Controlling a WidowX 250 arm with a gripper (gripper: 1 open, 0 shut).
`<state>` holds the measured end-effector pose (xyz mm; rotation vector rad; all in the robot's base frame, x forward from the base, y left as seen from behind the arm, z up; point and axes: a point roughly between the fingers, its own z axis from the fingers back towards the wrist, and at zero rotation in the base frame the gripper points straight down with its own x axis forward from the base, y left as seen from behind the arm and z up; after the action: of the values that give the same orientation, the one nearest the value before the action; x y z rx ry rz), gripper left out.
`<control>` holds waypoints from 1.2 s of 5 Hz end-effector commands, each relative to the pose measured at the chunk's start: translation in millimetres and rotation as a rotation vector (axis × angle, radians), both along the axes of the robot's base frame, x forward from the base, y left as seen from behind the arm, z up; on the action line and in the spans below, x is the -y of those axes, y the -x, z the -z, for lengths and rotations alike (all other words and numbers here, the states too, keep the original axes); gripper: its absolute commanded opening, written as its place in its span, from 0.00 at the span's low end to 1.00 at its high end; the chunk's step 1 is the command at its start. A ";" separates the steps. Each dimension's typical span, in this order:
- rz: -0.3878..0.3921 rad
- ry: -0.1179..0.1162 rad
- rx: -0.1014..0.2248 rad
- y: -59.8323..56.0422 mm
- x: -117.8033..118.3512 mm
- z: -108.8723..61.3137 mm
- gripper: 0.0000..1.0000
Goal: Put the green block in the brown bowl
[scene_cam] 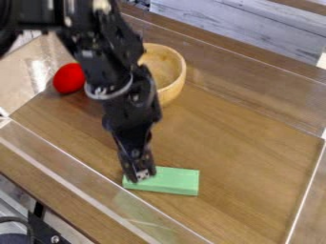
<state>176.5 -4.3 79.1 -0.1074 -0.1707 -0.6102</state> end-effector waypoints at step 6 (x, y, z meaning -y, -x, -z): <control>-0.140 0.036 0.065 -4.3 -0.7 6.1 0.00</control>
<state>176.8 -5.9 69.5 -0.1153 -0.2311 -0.4794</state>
